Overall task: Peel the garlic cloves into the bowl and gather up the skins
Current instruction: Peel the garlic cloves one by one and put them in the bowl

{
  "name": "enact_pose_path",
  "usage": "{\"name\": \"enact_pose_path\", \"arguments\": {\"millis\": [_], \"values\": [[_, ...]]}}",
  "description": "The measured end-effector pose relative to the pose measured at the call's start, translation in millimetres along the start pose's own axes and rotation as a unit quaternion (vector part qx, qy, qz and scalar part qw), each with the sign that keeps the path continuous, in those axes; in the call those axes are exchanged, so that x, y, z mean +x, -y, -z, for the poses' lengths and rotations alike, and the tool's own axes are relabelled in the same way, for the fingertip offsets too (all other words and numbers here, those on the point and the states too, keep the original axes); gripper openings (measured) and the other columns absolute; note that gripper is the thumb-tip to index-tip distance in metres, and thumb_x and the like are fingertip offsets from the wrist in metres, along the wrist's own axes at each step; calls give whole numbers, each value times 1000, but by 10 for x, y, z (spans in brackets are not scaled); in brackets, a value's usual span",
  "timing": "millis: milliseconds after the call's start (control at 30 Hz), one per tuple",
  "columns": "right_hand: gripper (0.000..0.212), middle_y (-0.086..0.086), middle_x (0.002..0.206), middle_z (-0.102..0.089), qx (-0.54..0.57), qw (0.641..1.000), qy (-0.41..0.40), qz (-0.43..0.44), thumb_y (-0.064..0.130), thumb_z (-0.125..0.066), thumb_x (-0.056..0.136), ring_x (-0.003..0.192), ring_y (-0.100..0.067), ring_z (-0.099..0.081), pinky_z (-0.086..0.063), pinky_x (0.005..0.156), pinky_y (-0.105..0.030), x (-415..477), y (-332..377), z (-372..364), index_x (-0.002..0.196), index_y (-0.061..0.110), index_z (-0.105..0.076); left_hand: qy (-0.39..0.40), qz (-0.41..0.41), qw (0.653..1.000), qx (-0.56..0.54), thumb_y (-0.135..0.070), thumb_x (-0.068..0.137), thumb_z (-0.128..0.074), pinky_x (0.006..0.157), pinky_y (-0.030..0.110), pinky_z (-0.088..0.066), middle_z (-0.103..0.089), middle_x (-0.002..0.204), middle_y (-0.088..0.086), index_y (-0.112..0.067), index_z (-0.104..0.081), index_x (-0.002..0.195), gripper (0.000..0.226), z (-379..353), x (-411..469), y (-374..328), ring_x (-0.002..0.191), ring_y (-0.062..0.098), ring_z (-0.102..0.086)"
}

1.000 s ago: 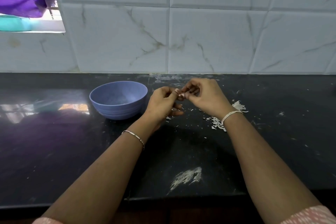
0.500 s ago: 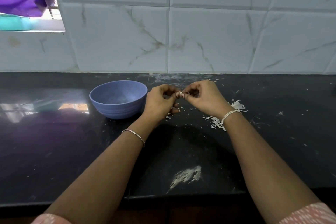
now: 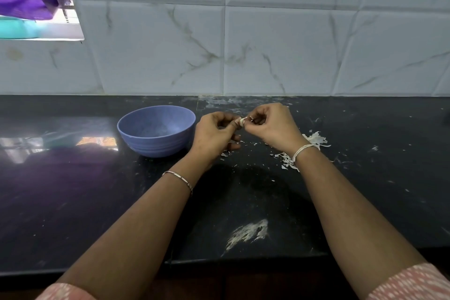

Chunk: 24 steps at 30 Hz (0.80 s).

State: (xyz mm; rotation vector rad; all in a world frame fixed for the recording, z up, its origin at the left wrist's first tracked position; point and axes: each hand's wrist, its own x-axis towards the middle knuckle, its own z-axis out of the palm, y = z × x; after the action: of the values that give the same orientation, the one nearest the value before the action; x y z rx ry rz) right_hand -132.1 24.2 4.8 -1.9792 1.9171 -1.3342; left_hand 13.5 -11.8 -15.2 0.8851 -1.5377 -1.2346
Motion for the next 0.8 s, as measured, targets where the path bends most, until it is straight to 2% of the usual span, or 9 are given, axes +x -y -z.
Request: {"name": "enact_pose_path", "arguments": {"millis": [100, 367, 533, 633, 700, 800], "values": [[11, 11, 62, -63, 1, 1000, -9, 1, 19, -75, 78, 56, 3, -56, -42, 56, -10, 2, 7, 7, 71, 22, -67, 18, 6, 1000, -21, -11, 92, -65, 61, 31, -60, -66, 98, 14, -3, -67, 104, 14, 5, -11, -7, 71, 16, -66], [12, 14, 59, -59, -4, 1000, -7, 17, 16, -73, 78, 51, 5, -52, -39, 54, -7, -4, 32, -13, 71, 21, -65, 21, 0, 999, -36, -8, 93, -63, 60, 31, -61, -63, 98, 15, -3, -64, 103, 12, 8, -25, -23, 68, 18, -65], [14, 11, 61, -61, 12, 1000, -10, -7, 16, -72, 78, 54, 2, -53, -42, 56, -11, -2, 47, -17, 68, 22, -64, -19, -40, 999, 28, -11, 92, -66, 63, 37, -62, -68, 89, 11, -8, -68, 99, 8, -10, -17, -8, 66, 17, -68], [18, 1, 64, -64, 162, 984, 2, -80, 8, -72, 81, 58, -7, -59, -49, 61, -21, -24, 83, -59, 68, 18, -65, -64, -92, 989, 100, -17, 89, -68, 58, 31, -60, -69, 78, 0, -13, -70, 94, 7, -5, -7, 3, 57, 10, -68], [17, -1, 60, -63, 277, 951, 21, -135, 4, -69, 85, 53, -7, -58, -50, 56, -18, -44, 120, -81, 70, 9, -64, -85, -127, 978, 140, -19, 88, -68, 58, 28, -60, -70, 79, 2, -14, -70, 92, 7, -6, 0, 6, 59, 12, -69], [18, 0, 57, -62, 364, 910, 50, -195, 6, -67, 88, 54, -10, -56, -49, 54, -17, -52, 152, -86, 71, 6, -63, -90, -158, 973, 141, -15, 87, -68, 57, 31, -60, -70, 80, 8, -13, -71, 91, 5, -12, -8, -1, 60, 17, -69]]}}
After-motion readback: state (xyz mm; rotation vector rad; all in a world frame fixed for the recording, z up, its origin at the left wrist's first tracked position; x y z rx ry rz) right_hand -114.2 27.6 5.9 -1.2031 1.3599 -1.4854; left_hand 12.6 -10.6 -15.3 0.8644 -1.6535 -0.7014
